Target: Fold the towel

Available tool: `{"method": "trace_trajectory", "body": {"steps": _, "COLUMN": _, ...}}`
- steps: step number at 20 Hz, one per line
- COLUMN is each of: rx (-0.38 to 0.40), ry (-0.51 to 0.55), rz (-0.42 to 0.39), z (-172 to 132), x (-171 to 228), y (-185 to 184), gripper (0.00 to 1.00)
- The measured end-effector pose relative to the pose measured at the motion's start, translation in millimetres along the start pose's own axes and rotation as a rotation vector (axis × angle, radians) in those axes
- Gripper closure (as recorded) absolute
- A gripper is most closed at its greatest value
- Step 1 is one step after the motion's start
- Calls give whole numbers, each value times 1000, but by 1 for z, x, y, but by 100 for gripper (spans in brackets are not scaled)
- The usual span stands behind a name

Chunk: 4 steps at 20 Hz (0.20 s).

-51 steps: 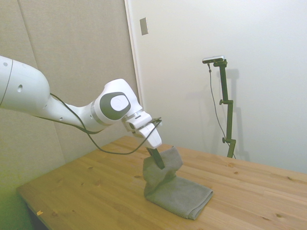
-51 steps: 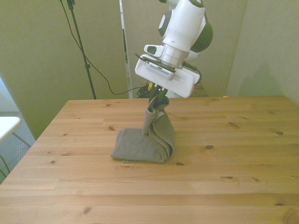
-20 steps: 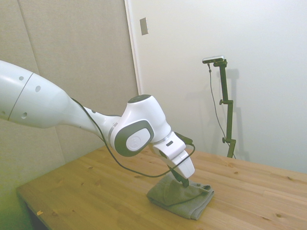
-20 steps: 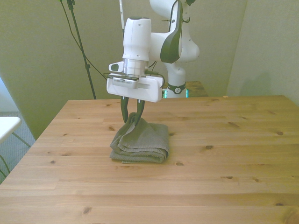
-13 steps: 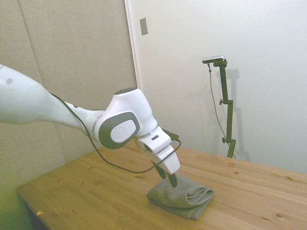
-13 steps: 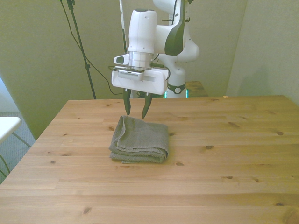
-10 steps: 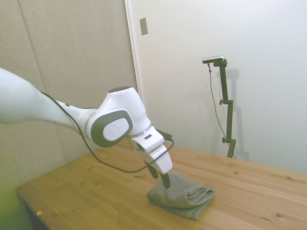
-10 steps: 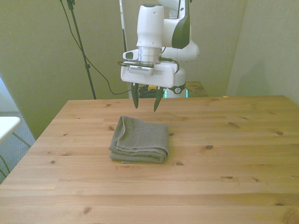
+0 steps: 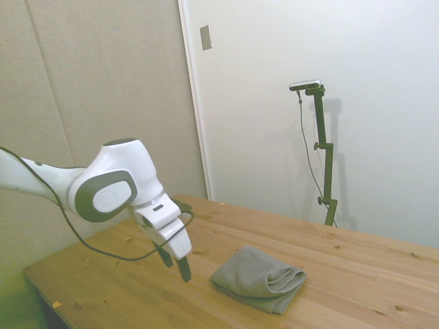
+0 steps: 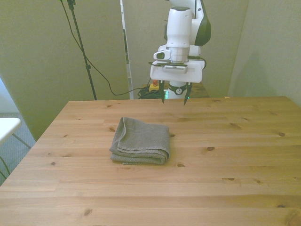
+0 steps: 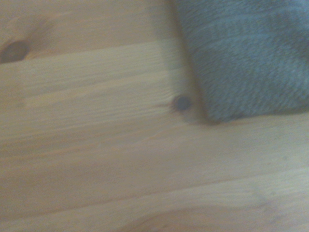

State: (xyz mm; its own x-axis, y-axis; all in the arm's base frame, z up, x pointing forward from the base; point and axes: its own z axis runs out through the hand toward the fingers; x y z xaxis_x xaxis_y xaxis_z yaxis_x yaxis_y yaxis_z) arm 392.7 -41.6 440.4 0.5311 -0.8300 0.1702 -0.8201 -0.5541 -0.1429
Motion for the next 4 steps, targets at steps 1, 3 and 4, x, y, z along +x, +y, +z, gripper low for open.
{"method": "trace_trajectory", "body": {"steps": 1, "rx": 10, "ry": -2, "rz": -19, "z": -8, "x": -14, "y": -2, "gripper": 0}}
{"method": "trace_trajectory", "body": {"steps": 3, "rx": 21, "ry": -7, "rz": -58, "z": -19, "x": -38, "y": -5, "gripper": 0}}
{"method": "trace_trajectory", "body": {"steps": 4, "rx": 24, "ry": -12, "rz": -71, "z": -23, "x": -48, "y": -5, "gripper": 0}}
